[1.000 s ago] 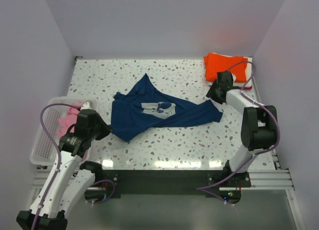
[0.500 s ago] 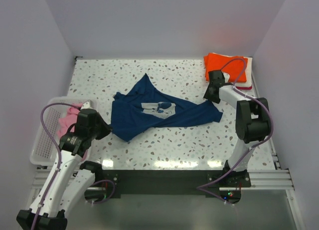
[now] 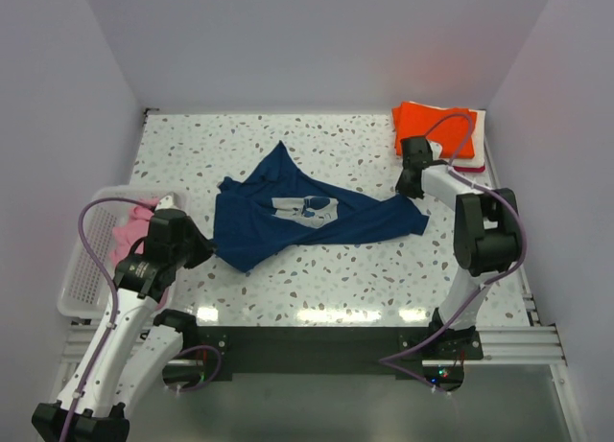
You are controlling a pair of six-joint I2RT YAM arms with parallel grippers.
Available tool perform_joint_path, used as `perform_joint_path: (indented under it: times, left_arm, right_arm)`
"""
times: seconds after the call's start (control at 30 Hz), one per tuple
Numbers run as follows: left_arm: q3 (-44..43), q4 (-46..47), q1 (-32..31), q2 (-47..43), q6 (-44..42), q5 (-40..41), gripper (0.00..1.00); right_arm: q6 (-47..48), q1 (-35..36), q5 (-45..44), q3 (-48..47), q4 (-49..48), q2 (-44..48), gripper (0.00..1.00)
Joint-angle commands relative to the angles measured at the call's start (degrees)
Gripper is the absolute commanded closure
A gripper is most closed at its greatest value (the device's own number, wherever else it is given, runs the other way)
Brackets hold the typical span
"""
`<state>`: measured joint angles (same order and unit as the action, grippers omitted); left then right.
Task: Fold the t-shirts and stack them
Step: Flatten the tshirt out
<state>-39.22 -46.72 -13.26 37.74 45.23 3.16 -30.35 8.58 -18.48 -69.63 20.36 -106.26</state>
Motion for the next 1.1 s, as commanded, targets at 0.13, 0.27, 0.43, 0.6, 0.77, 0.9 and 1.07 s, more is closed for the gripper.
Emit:
perform_joint_path:
  times: [0.13, 0.27, 0.43, 0.6, 0.77, 0.9, 1.07]
  left_arm:
    - [-2.9, 2.0, 0.1, -0.7, -1.4, 0.4, 1.0]
    - [-3.8, 1.5, 0.1, -1.3, -1.5, 0.4, 1.0]
    - [-5.6, 0.4, 0.1, -1.9, -2.0, 0.5, 1.0]
    - [-6.0, -0.8, 0.1, -2.8, -2.3, 0.5, 1.0]
    - [-7.5, -1.4, 0.1, -2.9, -2.7, 2.0, 1.0]
    - [-9.0, -0.7, 0.1, -1.9, -3.6, 2.3, 1.0]
    - [-9.6, 2.4, 0.1, -0.4, -4.0, 1.8, 1.0]
  right_arm:
    - [0.1, 0.0, 0.3, 5.4, 2.5, 12.5, 1.0]
    - [-0.2, -0.1, 1.2, 12.3, 3.4, 22.8, 1.0]
    - [-1.7, -0.1, 3.6, 21.4, 6.2, 35.4, 1.0]
    - [-5.0, -0.5, 6.3, 31.2, 11.4, 51.2, 1.0]
    - [-8.9, -0.6, 7.8, 34.6, 20.1, 62.0, 0.91]
    - [-12.1, -0.6, 10.8, 33.9, 23.3, 65.2, 0.73]
    - [-12.0, -0.6, 9.4, 32.4, 25.4, 62.0, 0.59]
